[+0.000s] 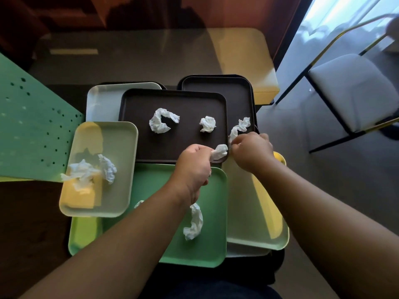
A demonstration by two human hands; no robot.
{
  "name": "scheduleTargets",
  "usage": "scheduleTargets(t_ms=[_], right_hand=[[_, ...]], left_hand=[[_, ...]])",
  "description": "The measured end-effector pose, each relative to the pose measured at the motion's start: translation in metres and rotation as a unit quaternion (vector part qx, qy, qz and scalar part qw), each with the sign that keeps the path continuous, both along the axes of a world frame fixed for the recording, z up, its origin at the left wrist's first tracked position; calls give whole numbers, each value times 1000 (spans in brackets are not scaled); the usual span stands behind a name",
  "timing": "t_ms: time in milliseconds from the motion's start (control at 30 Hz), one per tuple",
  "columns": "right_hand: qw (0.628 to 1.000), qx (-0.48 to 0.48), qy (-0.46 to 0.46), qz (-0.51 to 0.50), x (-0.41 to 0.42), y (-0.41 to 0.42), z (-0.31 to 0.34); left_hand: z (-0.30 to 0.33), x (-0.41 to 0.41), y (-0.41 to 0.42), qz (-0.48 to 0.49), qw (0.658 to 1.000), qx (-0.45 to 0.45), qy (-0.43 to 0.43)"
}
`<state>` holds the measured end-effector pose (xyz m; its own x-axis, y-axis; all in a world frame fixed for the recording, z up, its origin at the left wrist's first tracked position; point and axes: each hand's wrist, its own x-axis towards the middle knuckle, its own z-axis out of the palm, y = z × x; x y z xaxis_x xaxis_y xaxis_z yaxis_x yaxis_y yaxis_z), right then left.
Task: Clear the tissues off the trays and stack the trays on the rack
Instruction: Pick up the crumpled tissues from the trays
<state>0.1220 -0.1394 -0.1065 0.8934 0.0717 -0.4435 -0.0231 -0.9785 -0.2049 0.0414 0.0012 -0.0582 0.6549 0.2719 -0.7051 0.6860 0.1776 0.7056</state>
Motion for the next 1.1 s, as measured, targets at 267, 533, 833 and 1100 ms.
scheduleTargets(t_ms=[267,533,833,1100], right_hand=[[942,315,-110,-40,-40,17,44],[882,462,92,-26,-62,51,75],[995,56,-15,77,25,76,2],[971,223,-74,52,-18,98,26]], left_hand=[[3,0,23,49,995,-88,-22],[4,-2,54,73,991,-99,-51],[-8,-13,84,67,993,-66,-66],[-5,-27,107,88,987,-126,-57]])
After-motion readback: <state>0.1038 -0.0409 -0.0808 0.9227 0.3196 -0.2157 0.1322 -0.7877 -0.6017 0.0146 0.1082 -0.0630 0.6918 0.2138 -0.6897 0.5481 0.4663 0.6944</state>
